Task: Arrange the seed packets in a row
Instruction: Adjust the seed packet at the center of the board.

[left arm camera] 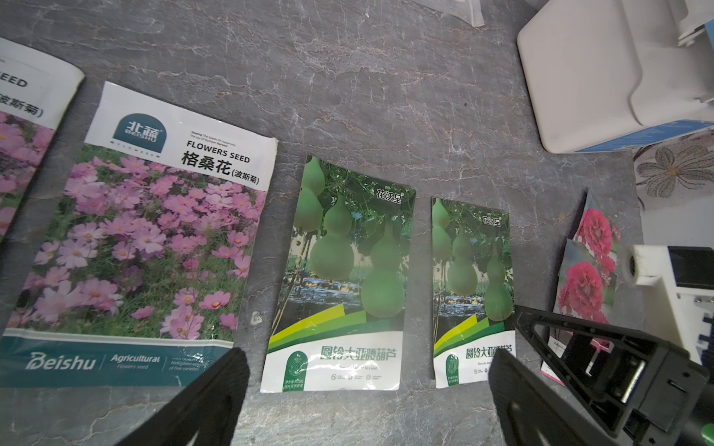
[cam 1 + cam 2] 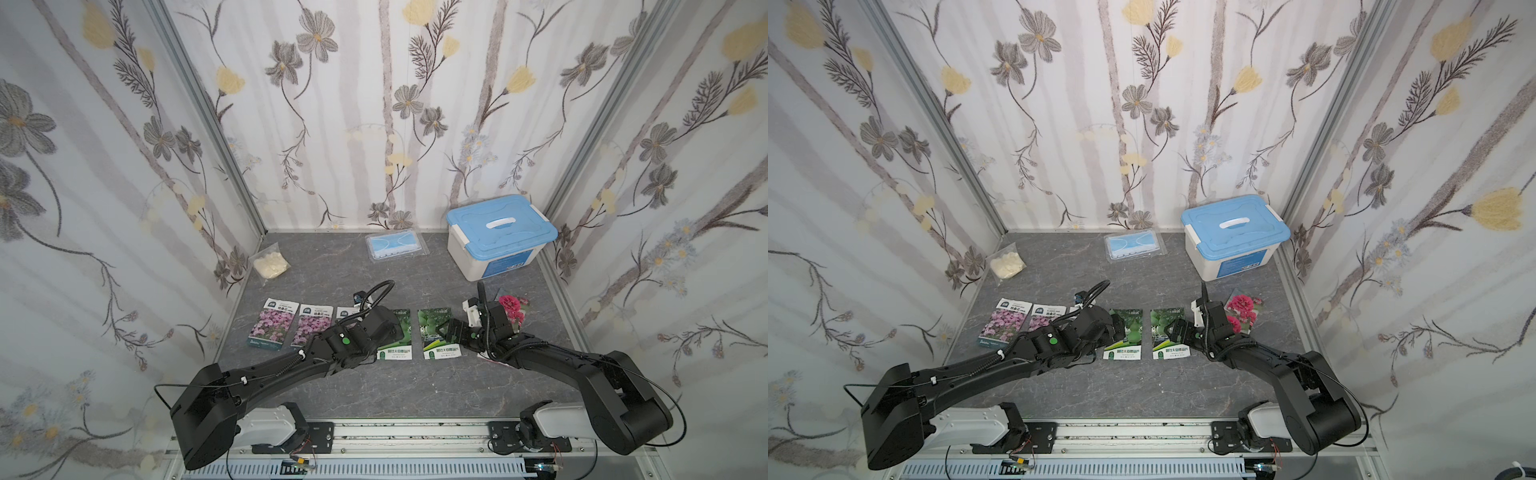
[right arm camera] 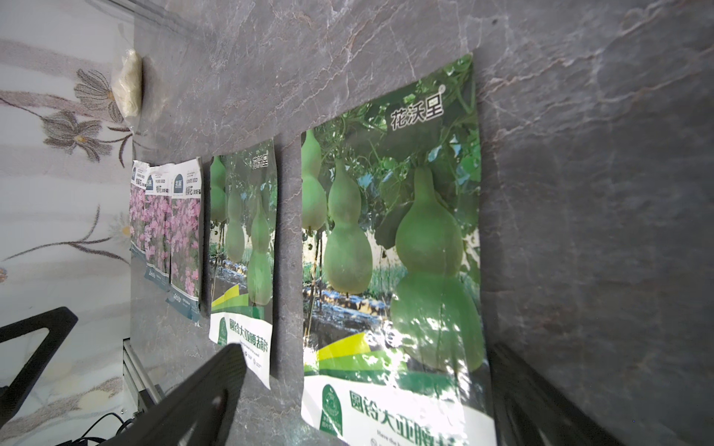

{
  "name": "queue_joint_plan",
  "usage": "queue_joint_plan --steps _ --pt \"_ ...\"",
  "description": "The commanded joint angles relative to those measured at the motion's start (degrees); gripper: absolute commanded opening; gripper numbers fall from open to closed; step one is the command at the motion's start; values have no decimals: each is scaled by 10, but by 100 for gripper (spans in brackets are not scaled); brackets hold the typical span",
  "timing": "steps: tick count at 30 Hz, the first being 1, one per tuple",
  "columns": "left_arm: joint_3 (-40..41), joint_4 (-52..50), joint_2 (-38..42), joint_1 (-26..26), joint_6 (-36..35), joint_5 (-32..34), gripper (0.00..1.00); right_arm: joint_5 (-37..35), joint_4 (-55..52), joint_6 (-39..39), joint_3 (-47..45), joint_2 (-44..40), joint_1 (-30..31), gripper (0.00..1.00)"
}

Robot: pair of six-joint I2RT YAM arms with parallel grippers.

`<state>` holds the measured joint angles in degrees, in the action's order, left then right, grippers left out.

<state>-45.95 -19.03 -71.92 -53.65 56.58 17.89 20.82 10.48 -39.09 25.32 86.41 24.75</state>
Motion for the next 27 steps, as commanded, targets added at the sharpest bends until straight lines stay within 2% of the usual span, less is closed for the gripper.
queue_joint_plan --steps 1,27 --pt "-1 14 -1 0 -1 1 100 -10 0 -18 -10 -2 4 100" --pt "4 28 -20 0 1 -7 100 -21 6 -33 -20 -9 27 100"
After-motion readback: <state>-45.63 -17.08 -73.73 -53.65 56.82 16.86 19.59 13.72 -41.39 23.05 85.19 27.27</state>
